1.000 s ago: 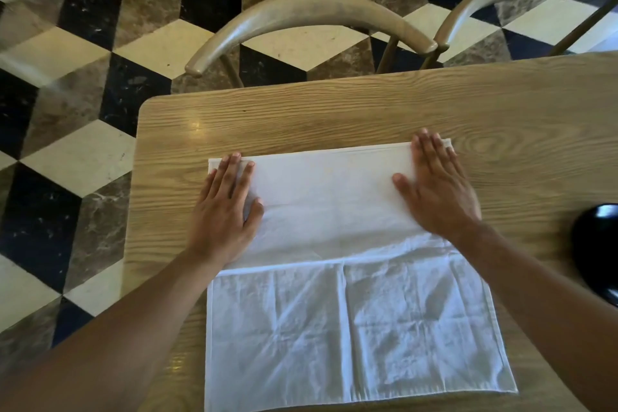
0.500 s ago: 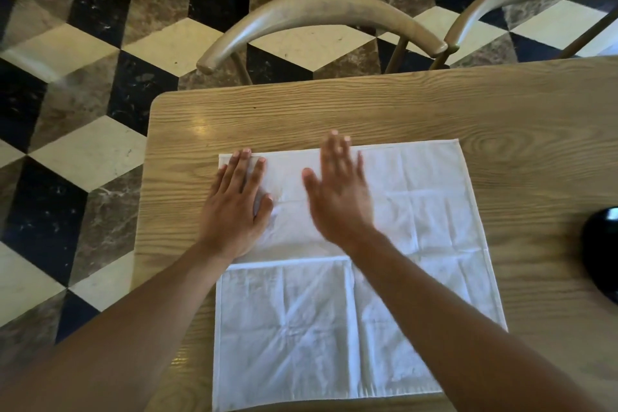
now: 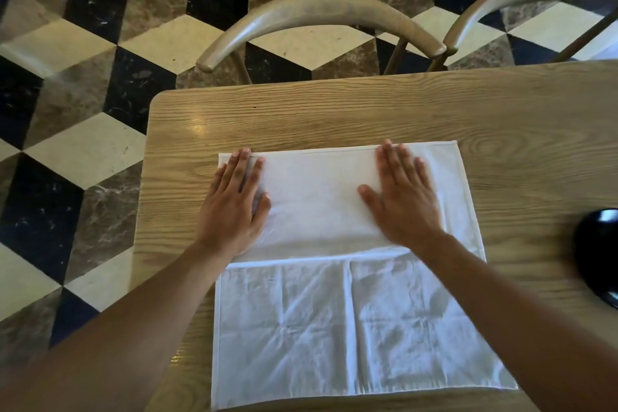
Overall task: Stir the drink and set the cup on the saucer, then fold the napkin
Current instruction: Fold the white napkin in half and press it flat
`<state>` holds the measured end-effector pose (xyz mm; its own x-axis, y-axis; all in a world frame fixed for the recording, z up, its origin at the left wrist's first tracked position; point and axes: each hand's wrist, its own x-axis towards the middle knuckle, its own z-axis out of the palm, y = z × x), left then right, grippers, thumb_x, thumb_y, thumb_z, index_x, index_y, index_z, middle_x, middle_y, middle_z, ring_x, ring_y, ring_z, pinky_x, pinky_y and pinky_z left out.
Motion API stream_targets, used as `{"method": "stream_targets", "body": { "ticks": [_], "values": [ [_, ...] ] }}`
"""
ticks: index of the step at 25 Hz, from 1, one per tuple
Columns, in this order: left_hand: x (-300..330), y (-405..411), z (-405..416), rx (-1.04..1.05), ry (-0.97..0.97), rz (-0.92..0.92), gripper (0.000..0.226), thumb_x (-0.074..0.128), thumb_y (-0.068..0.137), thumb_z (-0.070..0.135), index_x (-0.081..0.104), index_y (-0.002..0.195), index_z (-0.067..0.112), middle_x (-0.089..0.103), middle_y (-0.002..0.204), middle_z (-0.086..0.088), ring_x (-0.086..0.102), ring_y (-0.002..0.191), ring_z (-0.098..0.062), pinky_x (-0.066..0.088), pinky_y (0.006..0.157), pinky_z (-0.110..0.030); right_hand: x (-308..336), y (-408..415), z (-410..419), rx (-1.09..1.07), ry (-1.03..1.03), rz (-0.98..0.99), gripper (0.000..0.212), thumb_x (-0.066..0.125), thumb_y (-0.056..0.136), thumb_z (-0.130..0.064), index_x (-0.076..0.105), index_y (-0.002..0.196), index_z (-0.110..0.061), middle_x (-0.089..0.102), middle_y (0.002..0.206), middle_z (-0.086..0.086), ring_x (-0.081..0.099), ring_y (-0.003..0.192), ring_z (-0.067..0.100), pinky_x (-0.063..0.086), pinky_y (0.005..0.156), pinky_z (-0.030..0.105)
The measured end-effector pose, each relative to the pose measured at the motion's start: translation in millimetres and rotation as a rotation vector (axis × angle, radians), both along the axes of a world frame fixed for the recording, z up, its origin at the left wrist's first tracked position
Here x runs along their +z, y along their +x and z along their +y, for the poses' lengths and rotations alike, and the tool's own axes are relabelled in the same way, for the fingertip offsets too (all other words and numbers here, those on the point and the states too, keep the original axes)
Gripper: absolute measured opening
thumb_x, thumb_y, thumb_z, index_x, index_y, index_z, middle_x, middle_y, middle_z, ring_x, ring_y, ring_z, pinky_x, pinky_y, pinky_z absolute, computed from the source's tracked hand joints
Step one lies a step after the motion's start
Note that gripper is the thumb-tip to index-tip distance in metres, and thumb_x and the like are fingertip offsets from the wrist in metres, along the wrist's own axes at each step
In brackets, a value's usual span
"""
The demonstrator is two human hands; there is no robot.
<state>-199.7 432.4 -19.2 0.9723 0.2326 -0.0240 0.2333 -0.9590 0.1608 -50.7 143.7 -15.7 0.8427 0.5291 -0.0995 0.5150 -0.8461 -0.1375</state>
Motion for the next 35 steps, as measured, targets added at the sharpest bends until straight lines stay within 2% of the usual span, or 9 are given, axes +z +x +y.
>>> {"method": "stream_targets", "body": {
  "ticks": [4, 10, 12, 14, 17, 20, 24, 30, 35],
  "values": [
    [-1.9, 0.0, -0.7, 0.006, -0.014, -0.029, 0.066, 0.027, 0.103, 0.046, 0.024, 0.162, 0.017, 0.017, 0.172, -0.011, 0.010, 0.160, -0.023, 0.011, 0.130, -0.042, 3.5, 26.6, -56.1, -0.089, -0.033, 0.030, 0.084, 0.018, 0.099, -0.063, 0.008, 0.162, -0.008, 0.004, 0.171, 0.008, 0.000, 0.158, 0.020, 0.002, 0.128, 0.038],
    [-2.7, -0.2, -0.1, -0.034, 0.002, -0.027, 0.068, 0.022, 0.105, 0.049, 0.026, 0.161, 0.011, 0.019, 0.170, -0.018, 0.014, 0.159, -0.031, 0.015, 0.129, -0.048, 0.9, 28.4, -55.6, -0.093, -0.026, 0.058, 0.084, 0.016, 0.098, -0.064, 0.002, 0.162, -0.010, -0.003, 0.171, 0.006, -0.007, 0.158, 0.018, -0.001, 0.128, 0.038],
    [5.7, 1.2, -0.4, -0.043, -0.013, -0.017, 0.070, 0.016, 0.106, 0.053, 0.028, 0.160, 0.009, 0.021, 0.169, -0.020, 0.017, 0.158, -0.033, 0.016, 0.128, -0.053, 6.1, 28.0, -50.2, -0.138, 0.013, 0.107, 0.085, 0.014, 0.097, -0.063, 0.003, 0.162, -0.010, -0.003, 0.171, 0.007, -0.008, 0.158, 0.018, -0.002, 0.128, 0.039],
    [19.2, -4.4, -3.2, -0.045, -0.024, -0.074, 0.067, 0.020, 0.107, 0.049, 0.035, 0.156, 0.005, 0.027, 0.167, -0.021, 0.022, 0.157, -0.034, 0.016, 0.127, -0.056, 14.1, 17.2, -36.0, -0.163, 0.096, 0.125, 0.083, 0.013, 0.099, -0.061, 0.005, 0.162, -0.008, -0.001, 0.171, 0.009, -0.007, 0.158, 0.020, -0.003, 0.128, 0.039],
    [31.7, -35.3, -22.8, -0.063, -0.067, -0.147, 0.061, 0.032, 0.107, 0.039, 0.037, 0.154, 0.001, 0.028, 0.167, -0.019, 0.022, 0.157, -0.033, 0.017, 0.128, -0.052, 26.0, -27.7, 5.7, -0.053, 0.210, 0.097, 0.075, 0.019, 0.103, -0.053, 0.014, 0.161, -0.006, 0.006, 0.171, 0.011, 0.001, 0.158, 0.025, 0.001, 0.128, 0.042],
    [26.3, -77.7, -47.5, -0.070, -0.061, -0.082, 0.064, 0.035, 0.106, 0.037, 0.031, 0.157, 0.000, 0.021, 0.169, -0.019, 0.015, 0.159, -0.032, 0.018, 0.128, -0.052, 29.0, -96.6, 53.0, 0.110, 0.275, 0.104, 0.067, 0.027, 0.106, -0.046, 0.024, 0.159, -0.006, 0.013, 0.170, 0.012, 0.007, 0.158, 0.027, 0.006, 0.128, 0.045],
    [11.7, -109.8, -58.3, -0.094, 0.020, -0.038, 0.065, 0.032, 0.107, 0.036, 0.027, 0.158, -0.004, 0.021, 0.168, -0.021, 0.015, 0.159, -0.035, 0.027, 0.124, -0.057, 21.7, -157.5, 98.3, 0.221, 0.268, 0.187, 0.065, 0.024, 0.106, -0.042, 0.025, 0.159, -0.006, 0.013, 0.169, 0.012, 0.004, 0.158, 0.025, 0.009, 0.128, 0.046],
    [3.8, -117.2, -60.4, -0.061, 0.049, 0.014, 0.069, 0.031, 0.104, 0.037, 0.022, 0.160, -0.002, 0.016, 0.170, -0.019, 0.012, 0.159, -0.033, 0.024, 0.125, -0.057, 8.5, -171.5, 104.8, 0.239, 0.165, 0.167, 0.068, 0.025, 0.105, -0.045, 0.022, 0.160, -0.005, 0.012, 0.169, 0.013, 0.001, 0.158, 0.023, 0.008, 0.128, 0.045],
    [9.0, -116.0, -62.4, -0.045, 0.047, 0.088, 0.076, 0.030, 0.104, 0.048, 0.016, 0.161, -0.001, 0.009, 0.171, -0.018, 0.006, 0.160, -0.032, 0.018, 0.127, -0.056, 6.8, -153.6, 63.9, 0.205, 0.096, 0.105, 0.075, 0.029, 0.103, -0.054, 0.018, 0.161, -0.007, 0.010, 0.170, 0.009, 0.002, 0.158, 0.021, 0.008, 0.128, 0.046]
  ]
}}
